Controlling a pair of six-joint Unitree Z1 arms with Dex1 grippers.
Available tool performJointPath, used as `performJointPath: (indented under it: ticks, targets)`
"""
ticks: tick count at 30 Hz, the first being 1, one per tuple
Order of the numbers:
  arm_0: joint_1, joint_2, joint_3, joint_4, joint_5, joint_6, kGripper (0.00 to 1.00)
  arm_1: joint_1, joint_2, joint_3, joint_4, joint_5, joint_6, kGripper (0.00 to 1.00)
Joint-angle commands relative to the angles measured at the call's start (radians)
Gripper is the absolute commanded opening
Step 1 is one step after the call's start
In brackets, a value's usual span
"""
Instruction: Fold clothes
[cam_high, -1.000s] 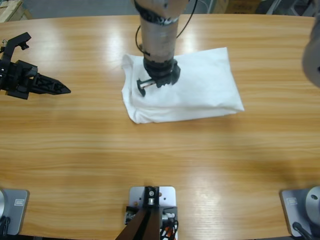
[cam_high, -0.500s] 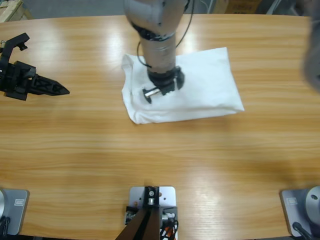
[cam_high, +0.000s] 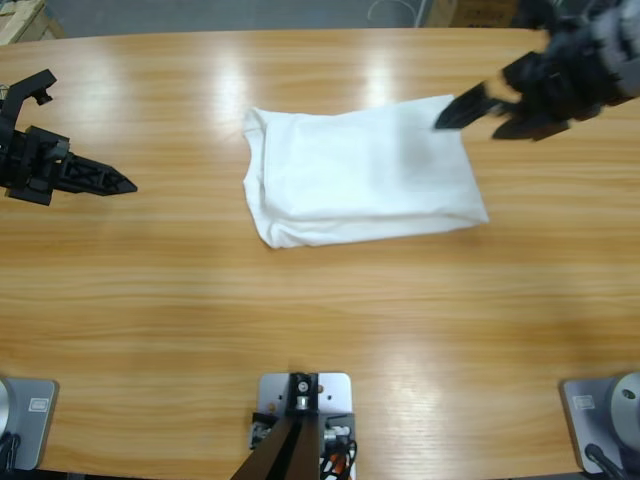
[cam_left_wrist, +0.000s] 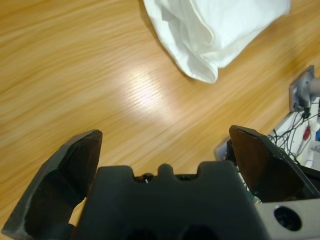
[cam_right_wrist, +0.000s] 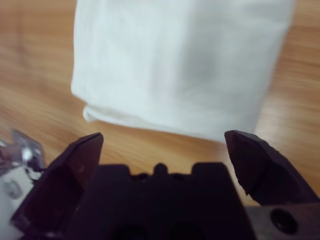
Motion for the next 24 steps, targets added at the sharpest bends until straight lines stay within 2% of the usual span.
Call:
performJointPath:
  ticks: [1,4,6,8,12,18,24]
  targets:
    - [0.004,0.011,0.023,-0.01,-0.011,0.006,0.996,-0.293,0.114,0.095,-0.128,0.273,-0.19,0.913]
    - [0.004,0.027,0.019,-0.011,-0.011,0.006,0.996,-0.348,0.21,0.093,-0.166,0.381,-0.261,0.904]
    - [0.004,0.037,0.016,-0.009,-0.011,0.006,0.996,-0.364,0.258,0.088,-0.175,0.404,-0.308,0.899]
    - [0.004,0.044,0.014,-0.009,-0.009,0.006,0.996,-0.379,0.289,0.09,-0.174,0.394,-0.337,0.895]
    - [0.004,0.06,0.009,-0.009,-0.007,0.006,0.996,-0.379,0.326,0.136,-0.183,0.303,-0.347,0.895]
    - [0.002,0.059,0.008,-0.008,-0.008,0.003,0.996,-0.379,0.393,0.23,-0.304,0.304,-0.351,0.895]
    - [-0.004,0.06,0.007,-0.008,-0.007,0.0,0.991,-0.377,0.428,0.23,-0.338,0.318,-0.351,0.895]
